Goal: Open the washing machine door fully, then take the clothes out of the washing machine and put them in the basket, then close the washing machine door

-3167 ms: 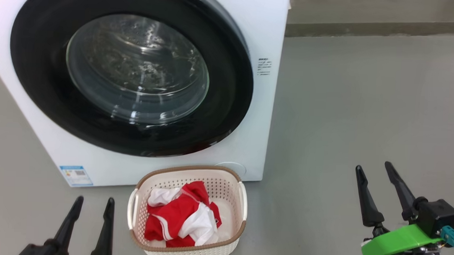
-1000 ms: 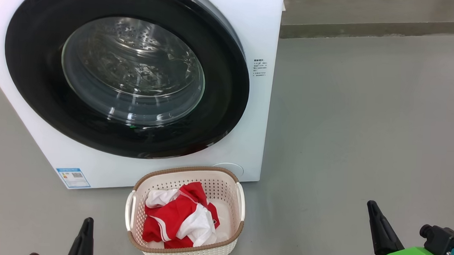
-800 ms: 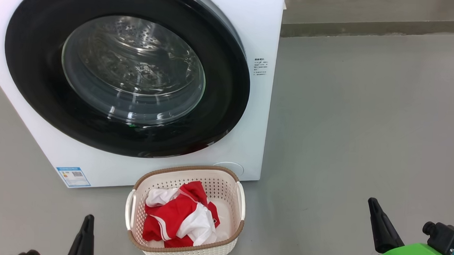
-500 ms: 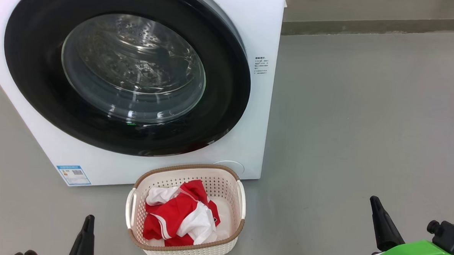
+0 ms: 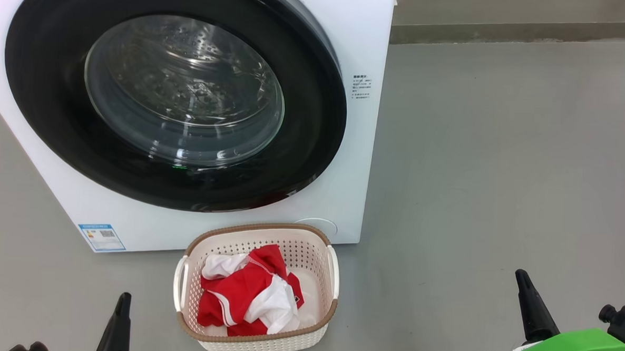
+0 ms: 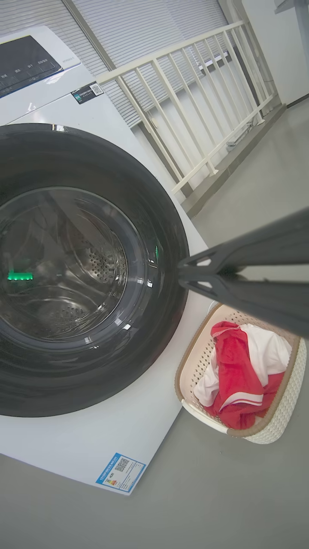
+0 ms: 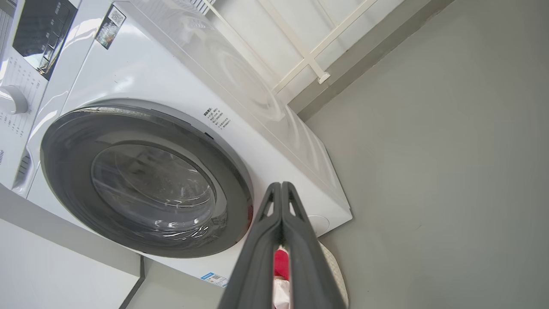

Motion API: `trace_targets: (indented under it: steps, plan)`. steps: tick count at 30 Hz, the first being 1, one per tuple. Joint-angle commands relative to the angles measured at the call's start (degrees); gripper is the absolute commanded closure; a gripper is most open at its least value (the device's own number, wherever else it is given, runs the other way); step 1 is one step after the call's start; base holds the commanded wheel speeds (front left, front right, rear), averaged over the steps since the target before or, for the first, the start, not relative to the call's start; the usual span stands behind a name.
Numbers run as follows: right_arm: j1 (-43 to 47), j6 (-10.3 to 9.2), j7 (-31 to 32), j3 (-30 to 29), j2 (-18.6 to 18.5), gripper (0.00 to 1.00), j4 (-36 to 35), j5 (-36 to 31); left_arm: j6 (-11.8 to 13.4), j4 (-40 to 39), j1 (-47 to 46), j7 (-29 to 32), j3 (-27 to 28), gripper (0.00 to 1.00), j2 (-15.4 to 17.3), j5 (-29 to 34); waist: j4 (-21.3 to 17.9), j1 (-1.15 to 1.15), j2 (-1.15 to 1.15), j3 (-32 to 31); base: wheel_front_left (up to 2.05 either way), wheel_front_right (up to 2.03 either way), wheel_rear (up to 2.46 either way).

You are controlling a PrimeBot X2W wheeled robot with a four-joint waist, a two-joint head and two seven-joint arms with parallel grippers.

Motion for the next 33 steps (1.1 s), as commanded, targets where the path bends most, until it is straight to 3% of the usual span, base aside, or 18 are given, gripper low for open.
trace_targets:
  steps: [1,33]
  plan:
    - [-3.4,-0.03,0.5,0.1,-0.4,1.00,-1.7,1.5,0.0,-1.1,-3.0,0.4,1.2,1.00,0.6,-1.5,0.0,0.00,0.00,0.0,0.00,0.00,0.00]
    - [-5.2,-0.05,5.9,-1.7,0.0,1.00,-2.0,20.7,0.0,0.6,-5.7,5.7,1.7,1.00,0.2,-21.6,0.4,0.00,0.00,1.3,0.00,0.00,0.00]
